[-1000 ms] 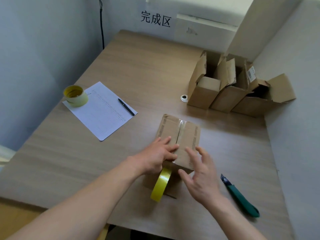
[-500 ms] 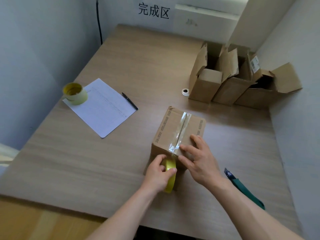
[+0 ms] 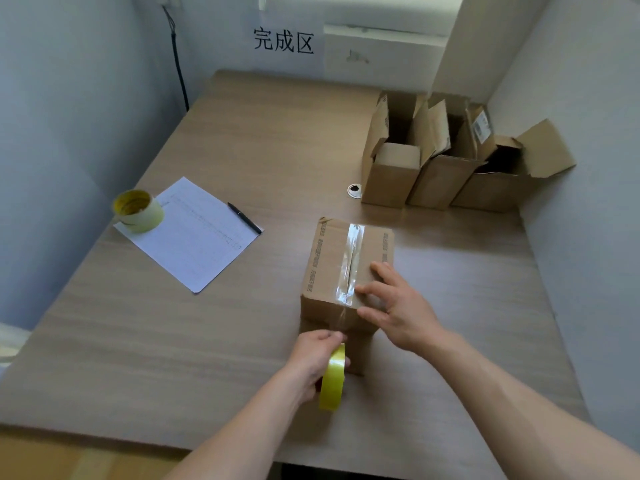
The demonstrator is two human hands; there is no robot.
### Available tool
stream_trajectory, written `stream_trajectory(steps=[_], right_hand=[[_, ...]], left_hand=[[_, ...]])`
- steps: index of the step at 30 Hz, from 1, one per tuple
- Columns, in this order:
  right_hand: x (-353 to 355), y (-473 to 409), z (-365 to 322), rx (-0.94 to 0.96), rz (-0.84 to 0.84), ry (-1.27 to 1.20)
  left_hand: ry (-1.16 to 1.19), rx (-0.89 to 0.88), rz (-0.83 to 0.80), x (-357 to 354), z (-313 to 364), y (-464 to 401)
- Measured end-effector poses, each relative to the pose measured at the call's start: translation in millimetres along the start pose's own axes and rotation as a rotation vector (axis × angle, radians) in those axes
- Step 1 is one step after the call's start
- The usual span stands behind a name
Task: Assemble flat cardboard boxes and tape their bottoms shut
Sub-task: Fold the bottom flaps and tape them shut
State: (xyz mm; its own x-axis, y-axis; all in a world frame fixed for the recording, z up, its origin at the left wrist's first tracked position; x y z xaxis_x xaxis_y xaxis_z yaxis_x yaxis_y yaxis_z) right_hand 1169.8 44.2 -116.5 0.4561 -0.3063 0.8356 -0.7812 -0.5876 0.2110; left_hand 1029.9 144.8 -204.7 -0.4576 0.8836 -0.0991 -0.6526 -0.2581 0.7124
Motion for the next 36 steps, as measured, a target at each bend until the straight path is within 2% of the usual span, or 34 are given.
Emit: stream_trajectory(steps=[2, 3, 4, 6, 7, 8, 10, 11, 12, 15, 16, 17, 18, 21, 23, 28, 34, 36], right_hand=[[9.0, 4.6, 6.5, 0.023, 0.037, -0.053], [19.8, 12.9, 13.6, 0.016, 0.13, -0.084], [31.0, 26.2, 28.2, -0.025, 0.259, -0.089], [39.7, 63.4, 79.3, -0.242, 0.442, 0.0], [33.1, 84.7, 109.5, -0.401, 0.428, 0.072], [17.9, 105.5, 136.9, -0.553, 0.332, 0.176], [-16.8, 138.1, 175.3, -0.685, 0.112, 0.317], [-26.6, 145.7, 185.0, -0.672, 0.105, 0.279], [-28.9, 150.3, 189.2, -0.673, 0.168, 0.149], [-11.9, 165.0, 193.4, -0.845, 0.476, -0.265], [-3.8, 165.0, 184.1, -0.836, 0.546, -0.332], [4.9, 158.4, 164.7, -0.746, 0.573, -0.364], [13.9, 146.4, 133.8, -0.571, 0.553, -0.345], [21.8, 117.6, 17.1, 0.062, 0.379, -0.114], [11.4, 102.6, -15.9, 0.217, 0.256, 0.057], [-25.3, 52.4, -15.1, 0.137, 0.038, 0.386], [-31.0, 64.4, 5.4, 0.126, 0.132, 0.268], [-31.7, 83.1, 41.4, 0.037, 0.185, 0.289]], left_hand=[[0.033, 0.005, 0.017, -0.7, -3.2, -2.6], [0.05, 0.008, 0.024, -0.8, -3.2, -3.6], [0.063, 0.012, 0.025, -1.4, -3.2, -4.8], [0.078, 0.012, 0.019, -2.0, -4.4, -7.4], [0.082, 0.008, 0.017, -2.1, -5.0, -7.8], [0.083, 0.004, 0.016, -2.7, -5.0, -7.7], [0.084, 0.0, 0.017, -4.1, -5.3, -8.7], [0.087, 0.0, 0.019, -4.7, -6.0, -9.2], [0.092, 0.001, 0.023, -4.9, -6.3, -9.6], [0.095, -0.003, 0.033, -4.0, -6.4, -11.1], [0.091, -0.003, 0.036, -4.0, -6.7, -11.5], [0.087, -0.003, 0.038, -3.9, -6.9, -11.9], [0.084, -0.004, 0.042, -4.0, -6.9, -12.1], [0.082, -0.009, 0.056, -2.7, -7.0, -11.8], [0.08, -0.014, 0.064, -3.5, -6.7, -10.6], [0.045, -0.053, 0.1, -4.4, -0.5, -8.4], [0.04, -0.043, 0.144, -0.5, 3.1, -6.6], [0.027, -0.042, 0.148, -0.4, 3.4, -7.8]])
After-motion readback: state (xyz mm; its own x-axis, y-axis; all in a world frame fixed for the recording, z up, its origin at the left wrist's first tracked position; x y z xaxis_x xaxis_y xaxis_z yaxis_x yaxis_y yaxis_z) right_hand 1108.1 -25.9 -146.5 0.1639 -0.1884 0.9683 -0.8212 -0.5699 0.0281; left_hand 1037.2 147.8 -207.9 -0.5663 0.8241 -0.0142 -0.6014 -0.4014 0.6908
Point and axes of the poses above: each hand's wrist, its own y-axis away from the middle knuckle, its own x-axis out of the back of the hand, z = x × y, the point moved 10 cm from there along -y, towards the middle knuckle, and after that the axes turned 3 degrees about -x, right-handed, at the moved point
